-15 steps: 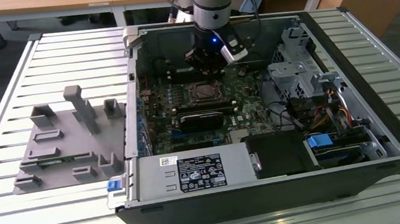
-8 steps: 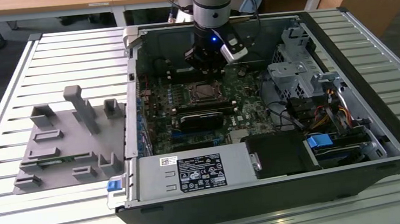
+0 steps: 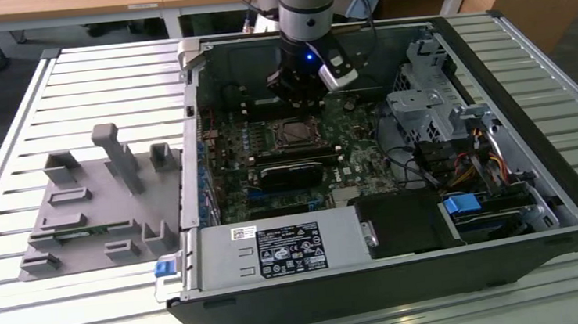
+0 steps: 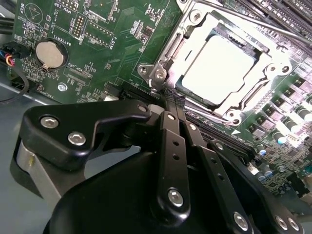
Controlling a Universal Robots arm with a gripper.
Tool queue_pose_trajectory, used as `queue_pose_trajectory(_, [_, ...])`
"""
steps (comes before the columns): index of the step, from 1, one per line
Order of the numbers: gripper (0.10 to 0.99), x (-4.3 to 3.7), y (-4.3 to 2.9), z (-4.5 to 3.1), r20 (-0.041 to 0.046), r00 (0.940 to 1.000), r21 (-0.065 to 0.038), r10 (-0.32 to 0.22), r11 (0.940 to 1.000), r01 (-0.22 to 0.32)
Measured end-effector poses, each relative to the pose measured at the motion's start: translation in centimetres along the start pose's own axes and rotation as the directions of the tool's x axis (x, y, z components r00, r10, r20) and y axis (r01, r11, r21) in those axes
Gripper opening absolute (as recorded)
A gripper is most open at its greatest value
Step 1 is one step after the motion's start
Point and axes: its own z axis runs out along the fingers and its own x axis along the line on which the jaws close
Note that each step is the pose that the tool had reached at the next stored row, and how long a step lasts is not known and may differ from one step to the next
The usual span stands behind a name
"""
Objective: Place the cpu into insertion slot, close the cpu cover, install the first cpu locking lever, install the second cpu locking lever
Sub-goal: 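Install the first cpu locking lever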
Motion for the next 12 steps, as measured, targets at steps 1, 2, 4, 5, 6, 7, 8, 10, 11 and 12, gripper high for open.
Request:
queue_pose_trajectory(1, [0.118, 0.00, 0.00, 0.03, 0.0000, 1.0000, 0.001, 0.000, 1.0000, 0.000])
queue_pose_trajectory(2, [0.118, 0.00, 0.00, 0.06, 0.0002, 1.0000, 0.003, 0.000, 1.0000, 0.000])
queue_pose_trajectory(4, [0.118, 0.00, -0.01, 0.12, 0.0004, 1.0000, 0.004, 0.000, 1.0000, 0.000])
queue_pose_trajectory(5, [0.118, 0.01, -0.01, 0.13, 0.0004, 1.0000, 0.005, 0.000, 1.0000, 0.000])
queue_pose_trajectory(6, [0.118, 0.01, -0.01, 0.15, 0.0004, 1.0000, 0.006, 0.000, 1.0000, 0.000])
queue_pose_trajectory(7, [0.118, 0.01, -0.01, 0.17, 0.0004, 1.0000, 0.007, 0.000, 1.0000, 0.000])
queue_pose_trajectory(8, [0.118, 0.01, -0.02, 0.20, 0.0006, 1.0000, 0.008, 0.000, 1.0000, 0.000])
queue_pose_trajectory(10, [0.118, 0.01, -0.01, 0.27, 0.0008, 1.0000, 0.009, 0.000, 1.0000, 0.000])
queue_pose_trajectory(11, [0.118, 0.01, -0.01, 0.29, 0.0007, 1.0000, 0.010, 0.000, 0.9999, 0.000])
queue_pose_trajectory(12, [0.118, 0.01, -0.02, 0.32, 0.0007, 1.0000, 0.011, 0.000, 0.9999, 0.000])
